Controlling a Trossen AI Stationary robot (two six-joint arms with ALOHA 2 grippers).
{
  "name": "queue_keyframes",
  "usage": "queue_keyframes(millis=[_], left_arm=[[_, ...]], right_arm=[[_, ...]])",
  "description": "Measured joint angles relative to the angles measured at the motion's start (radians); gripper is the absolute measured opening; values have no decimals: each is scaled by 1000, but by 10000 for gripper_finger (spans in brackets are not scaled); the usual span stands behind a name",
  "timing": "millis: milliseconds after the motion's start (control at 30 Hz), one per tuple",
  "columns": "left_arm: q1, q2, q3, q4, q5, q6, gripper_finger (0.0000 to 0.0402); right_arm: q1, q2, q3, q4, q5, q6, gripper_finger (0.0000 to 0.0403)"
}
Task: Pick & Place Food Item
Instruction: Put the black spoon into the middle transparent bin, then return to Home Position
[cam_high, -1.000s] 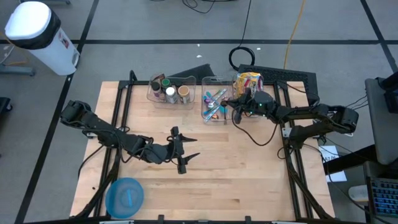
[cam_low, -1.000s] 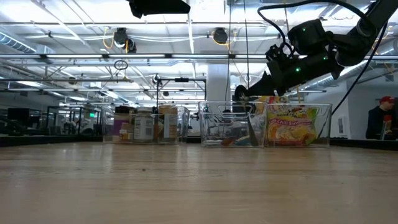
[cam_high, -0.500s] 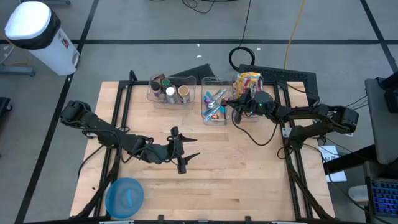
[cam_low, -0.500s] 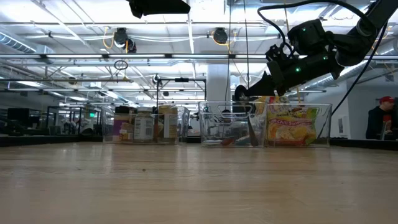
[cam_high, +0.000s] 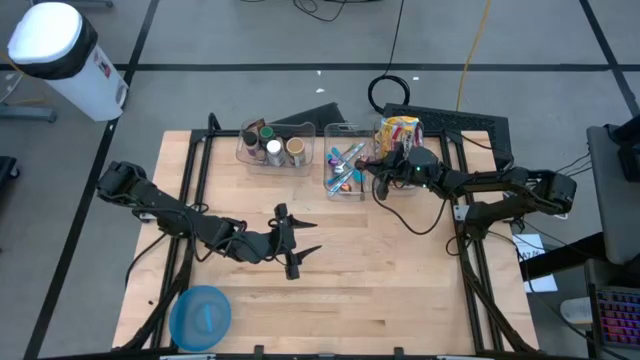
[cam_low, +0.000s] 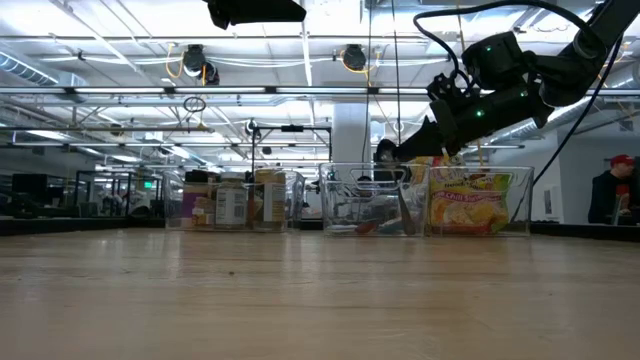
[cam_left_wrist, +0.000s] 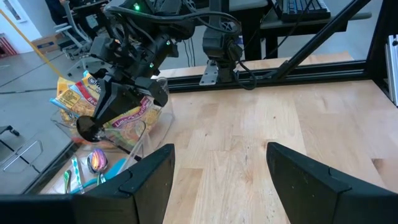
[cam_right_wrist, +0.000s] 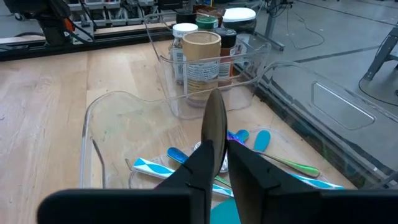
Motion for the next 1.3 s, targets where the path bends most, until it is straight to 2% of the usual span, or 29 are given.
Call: queue_keyframes(millis=[300, 467, 767, 867, 1033, 1167, 1300], left_arm=[[0, 0, 0, 0, 0, 0, 262], [0, 0, 0, 0, 0, 0, 262], [0, 0, 0, 2, 0, 0, 262], [0, 0, 0, 2, 0, 2, 262], [-3, -5, 0, -8, -2, 106, 262], [-28, -104, 0, -22, -5, 183, 262], [-67, -256, -1, -140, -62, 191, 262]], right_arm=[[0, 0, 0, 4, 5, 1, 117], [0, 0, 0, 4, 52, 3, 161], [0, -36, 0, 13, 53, 56, 195], [0, -90, 0, 6, 51, 93, 196], [0, -245, 0, -67, 50, 126, 193], [0, -385, 0, -166, 50, 148, 190], [0, -492, 0, -280, 51, 153, 193]])
